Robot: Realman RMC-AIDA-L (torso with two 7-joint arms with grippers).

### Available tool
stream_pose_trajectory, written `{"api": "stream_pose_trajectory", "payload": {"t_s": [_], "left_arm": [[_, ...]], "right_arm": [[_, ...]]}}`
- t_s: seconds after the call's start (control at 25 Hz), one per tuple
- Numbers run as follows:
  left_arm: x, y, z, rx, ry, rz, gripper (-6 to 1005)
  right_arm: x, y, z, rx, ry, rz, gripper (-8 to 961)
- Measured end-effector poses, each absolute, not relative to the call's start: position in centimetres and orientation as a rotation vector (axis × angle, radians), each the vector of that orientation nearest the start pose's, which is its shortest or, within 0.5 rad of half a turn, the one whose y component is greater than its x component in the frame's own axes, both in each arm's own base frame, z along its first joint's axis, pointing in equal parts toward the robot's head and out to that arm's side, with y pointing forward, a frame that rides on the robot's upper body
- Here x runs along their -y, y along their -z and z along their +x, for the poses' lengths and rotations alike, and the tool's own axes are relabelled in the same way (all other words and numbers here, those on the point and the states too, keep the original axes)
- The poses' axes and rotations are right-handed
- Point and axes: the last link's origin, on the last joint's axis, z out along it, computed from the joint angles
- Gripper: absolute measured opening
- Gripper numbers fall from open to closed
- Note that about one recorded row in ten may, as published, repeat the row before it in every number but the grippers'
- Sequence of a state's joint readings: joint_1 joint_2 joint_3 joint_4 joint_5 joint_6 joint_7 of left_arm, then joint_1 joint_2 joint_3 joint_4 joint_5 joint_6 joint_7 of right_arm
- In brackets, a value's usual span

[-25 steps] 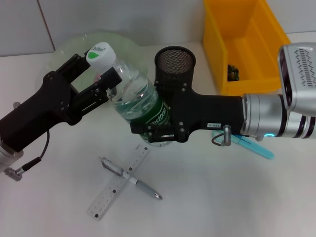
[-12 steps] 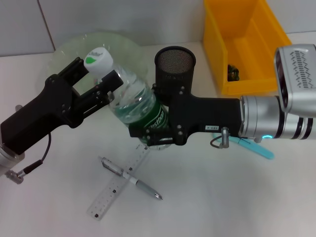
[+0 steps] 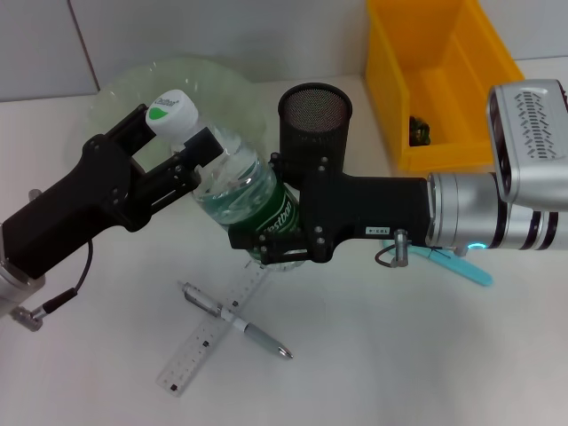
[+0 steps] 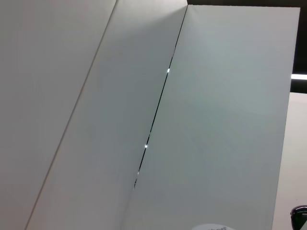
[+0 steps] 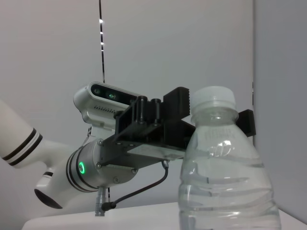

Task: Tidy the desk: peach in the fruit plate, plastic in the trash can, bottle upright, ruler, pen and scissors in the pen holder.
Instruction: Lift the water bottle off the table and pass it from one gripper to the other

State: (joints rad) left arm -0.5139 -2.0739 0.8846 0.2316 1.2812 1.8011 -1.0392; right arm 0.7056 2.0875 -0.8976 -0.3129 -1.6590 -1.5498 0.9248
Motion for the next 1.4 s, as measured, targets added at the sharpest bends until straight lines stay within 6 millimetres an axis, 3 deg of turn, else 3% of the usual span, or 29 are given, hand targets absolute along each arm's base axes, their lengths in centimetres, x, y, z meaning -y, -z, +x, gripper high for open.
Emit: {"api": "stream_pose_trajectory", "payload": {"t_s": [0.72, 1.4], "left_arm": [[-29.53, 0.77, -22.52, 0.49, 1.583, -2.348, 783], [-29.62, 0.83, -22.54, 0.484, 1.572, -2.348, 625]], "right_arm": [[-33.68, 5.67, 18.95, -0.109, -1.039, -2.779, 772], [-33.74, 5.67, 18.85, -0.105, -1.04, -2.78, 771]]}}
